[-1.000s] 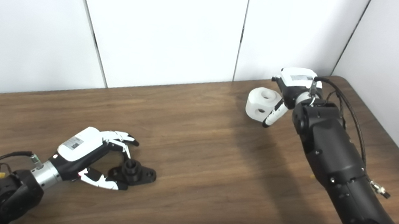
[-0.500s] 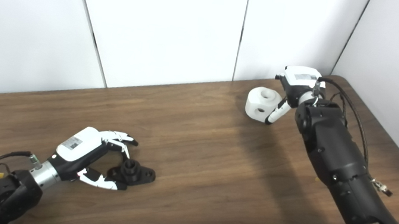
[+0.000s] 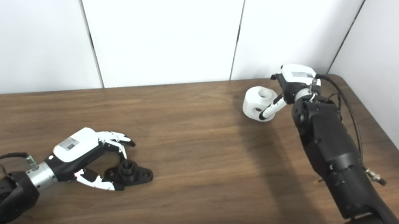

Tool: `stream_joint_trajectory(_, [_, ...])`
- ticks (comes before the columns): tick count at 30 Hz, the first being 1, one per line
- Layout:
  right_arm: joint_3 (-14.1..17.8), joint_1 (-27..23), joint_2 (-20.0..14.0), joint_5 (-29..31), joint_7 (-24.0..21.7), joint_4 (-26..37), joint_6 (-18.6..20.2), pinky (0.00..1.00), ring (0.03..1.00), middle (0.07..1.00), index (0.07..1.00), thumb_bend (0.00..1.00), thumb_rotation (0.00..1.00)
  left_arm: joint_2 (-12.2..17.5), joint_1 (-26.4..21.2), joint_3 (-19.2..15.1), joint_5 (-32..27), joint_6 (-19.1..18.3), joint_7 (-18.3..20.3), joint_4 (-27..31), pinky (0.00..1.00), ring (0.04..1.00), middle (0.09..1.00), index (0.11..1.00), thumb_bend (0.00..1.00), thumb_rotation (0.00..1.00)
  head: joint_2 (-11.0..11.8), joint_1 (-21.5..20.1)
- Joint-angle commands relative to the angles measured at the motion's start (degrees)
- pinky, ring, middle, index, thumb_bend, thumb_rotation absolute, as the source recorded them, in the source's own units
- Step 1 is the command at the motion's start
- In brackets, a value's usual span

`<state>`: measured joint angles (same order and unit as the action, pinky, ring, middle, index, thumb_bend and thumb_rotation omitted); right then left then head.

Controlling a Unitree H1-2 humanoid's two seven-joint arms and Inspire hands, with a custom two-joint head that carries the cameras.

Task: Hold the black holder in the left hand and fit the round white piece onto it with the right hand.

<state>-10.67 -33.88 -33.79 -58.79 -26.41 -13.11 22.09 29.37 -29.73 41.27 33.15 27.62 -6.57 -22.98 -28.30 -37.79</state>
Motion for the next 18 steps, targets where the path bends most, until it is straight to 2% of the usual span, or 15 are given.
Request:
stream_joint_trajectory(1, [0.0,-3.5,-1.2,0.7,2.6,0.4,-0.8,0.94,1.0,0.984,0.845,0.96,0.4,3.6,2.3,1.6,2.1,-0.7,4.1,-2.0,0.76,0.829,0.805,0.482,0.52,0.06,-0.1,0.0])
stream_joint_trajectory(13, [-2.9,-3.8,-1.7,3.3,2.8,0.5,-0.6,0.95,1.0,0.981,0.809,0.95,0.4,3.7,2.8,0.2,2.1,-0.7,5.4,-0.2,0.74,0.822,0.793,0.482,0.52,0.06,-0.4,0.2])
stream_joint_trajectory(18, [-3.4,-3.5,-2.0,3.5,3.0,1.0,-0.2,0.95,0.993,0.954,0.739,0.91,0.36,3.8,2.9,0.2,2.0,-0.7,5.3,0.0,0.74,0.821,0.792,0.482,0.52,0.06,-0.6,0.2])
